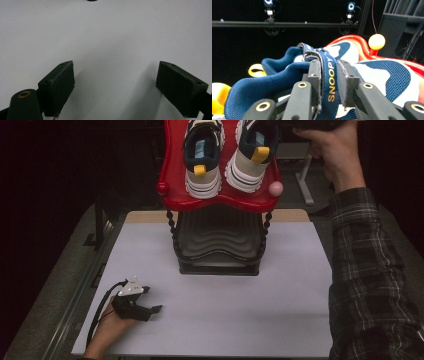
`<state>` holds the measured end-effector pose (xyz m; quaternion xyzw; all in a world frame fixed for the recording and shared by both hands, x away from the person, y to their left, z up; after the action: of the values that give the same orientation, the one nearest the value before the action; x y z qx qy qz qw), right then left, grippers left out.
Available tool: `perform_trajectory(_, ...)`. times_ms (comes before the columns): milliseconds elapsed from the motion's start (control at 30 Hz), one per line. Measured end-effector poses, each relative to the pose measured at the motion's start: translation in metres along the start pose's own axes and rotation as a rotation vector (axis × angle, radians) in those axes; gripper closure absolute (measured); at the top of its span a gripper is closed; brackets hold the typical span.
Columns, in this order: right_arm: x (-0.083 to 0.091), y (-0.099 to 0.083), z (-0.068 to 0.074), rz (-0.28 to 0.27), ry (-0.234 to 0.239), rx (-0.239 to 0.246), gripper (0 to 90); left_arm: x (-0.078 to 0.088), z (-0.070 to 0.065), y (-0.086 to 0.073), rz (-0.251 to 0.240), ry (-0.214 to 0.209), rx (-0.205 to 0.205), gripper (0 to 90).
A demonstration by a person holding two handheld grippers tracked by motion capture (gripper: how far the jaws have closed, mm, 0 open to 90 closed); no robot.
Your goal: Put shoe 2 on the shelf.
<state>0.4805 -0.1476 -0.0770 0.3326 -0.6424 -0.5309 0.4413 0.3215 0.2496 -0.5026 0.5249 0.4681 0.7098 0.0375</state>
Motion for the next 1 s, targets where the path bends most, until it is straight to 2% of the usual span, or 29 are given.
perform_trajectory(167,-0.009,-0.001,-0.002,0.017,0.005,0.005,73.2,0.000,0.000,0.000,0.001,0.000,-0.001,14.4)
perform_trajectory(233,-0.015,-0.001,-0.001,0.031,0.003,0.024,73.2,0.000,0.000,0.000,0.001,0.001,-0.002,14.4)
perform_trajectory(433,-0.032,-0.007,0.003,0.069,0.031,0.031,72.7,0.000,0.000,0.000,0.004,-0.001,-0.004,14.4)
perform_trajectory(567,-0.036,-0.009,0.006,0.046,0.022,0.009,68.8,0.000,0.000,0.000,0.004,0.000,-0.004,14.4)
perform_trajectory(600,-0.034,-0.010,0.005,0.041,-0.002,-0.016,56.3,0.000,0.000,0.000,0.003,0.000,-0.004,14.4)
perform_trajectory(633,-0.034,-0.010,0.005,0.041,-0.002,-0.016,56.3,0.000,0.000,0.000,0.003,0.000,-0.004,14.4)
perform_trajectory(700,-0.028,-0.011,0.004,0.041,-0.030,-0.041,48.1,0.000,0.000,0.000,0.003,0.000,-0.005,14.4)
perform_trajectory(767,-0.018,-0.012,0.007,0.022,-0.031,-0.059,44.3,0.000,0.000,0.000,0.002,0.001,-0.005,14.4)
perform_trajectory(867,-0.002,-0.016,0.012,0.026,-0.055,-0.055,40.9,0.000,0.000,0.000,0.002,0.001,-0.005,14.4)
perform_trajectory(900,0.008,-0.020,0.016,0.031,-0.071,-0.058,39.3,0.000,0.000,0.000,0.003,0.002,-0.005,14.4)
perform_trajectory(1000,0.018,-0.026,0.019,0.034,-0.089,-0.063,38.0,0.000,0.000,0.000,0.003,0.003,-0.007,14.4)
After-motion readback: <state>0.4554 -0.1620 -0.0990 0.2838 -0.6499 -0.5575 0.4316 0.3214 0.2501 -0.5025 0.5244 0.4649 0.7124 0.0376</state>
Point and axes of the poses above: each handheld gripper's, and its own axes: x roughly backward along the jaws, y roughly out of its top, z roughly to its left, the point moved 7 cm from there along -x, roughly forward along the jaws, and after that the axes turned 1 degree about z, right-handed, at the moved point
